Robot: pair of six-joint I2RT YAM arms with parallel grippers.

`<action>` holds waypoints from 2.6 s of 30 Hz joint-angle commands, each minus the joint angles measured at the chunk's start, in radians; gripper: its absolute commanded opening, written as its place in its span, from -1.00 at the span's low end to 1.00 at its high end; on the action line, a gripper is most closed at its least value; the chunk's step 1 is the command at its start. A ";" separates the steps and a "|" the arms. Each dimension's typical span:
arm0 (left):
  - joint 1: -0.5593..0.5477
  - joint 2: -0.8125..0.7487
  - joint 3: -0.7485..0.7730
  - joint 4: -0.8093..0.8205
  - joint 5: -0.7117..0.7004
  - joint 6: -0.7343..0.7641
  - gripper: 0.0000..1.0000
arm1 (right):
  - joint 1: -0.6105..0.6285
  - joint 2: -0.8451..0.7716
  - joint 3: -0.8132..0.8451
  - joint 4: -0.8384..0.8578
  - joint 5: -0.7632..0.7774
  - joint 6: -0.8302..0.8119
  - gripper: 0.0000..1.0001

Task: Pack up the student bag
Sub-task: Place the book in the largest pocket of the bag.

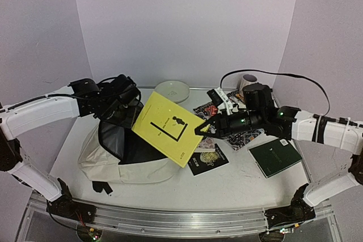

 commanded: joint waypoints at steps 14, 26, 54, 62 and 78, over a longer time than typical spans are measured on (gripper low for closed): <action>-0.021 -0.225 -0.092 0.248 0.247 0.109 -1.00 | 0.094 0.363 0.203 0.134 -0.028 0.112 -1.00; -0.031 -0.267 -0.132 0.302 0.338 0.134 -1.00 | 0.131 0.654 0.472 0.150 -0.058 0.167 -1.00; -0.034 -0.436 -0.318 0.327 0.211 0.064 -1.00 | 0.170 0.804 0.639 0.117 0.166 0.049 0.28; -0.033 -0.398 -0.336 0.292 0.124 0.054 -1.00 | 0.167 0.607 0.504 0.018 0.314 -0.087 0.68; 0.082 -0.277 -0.301 0.103 -0.102 0.010 -1.00 | -0.031 0.228 0.069 -0.043 0.525 -0.132 0.95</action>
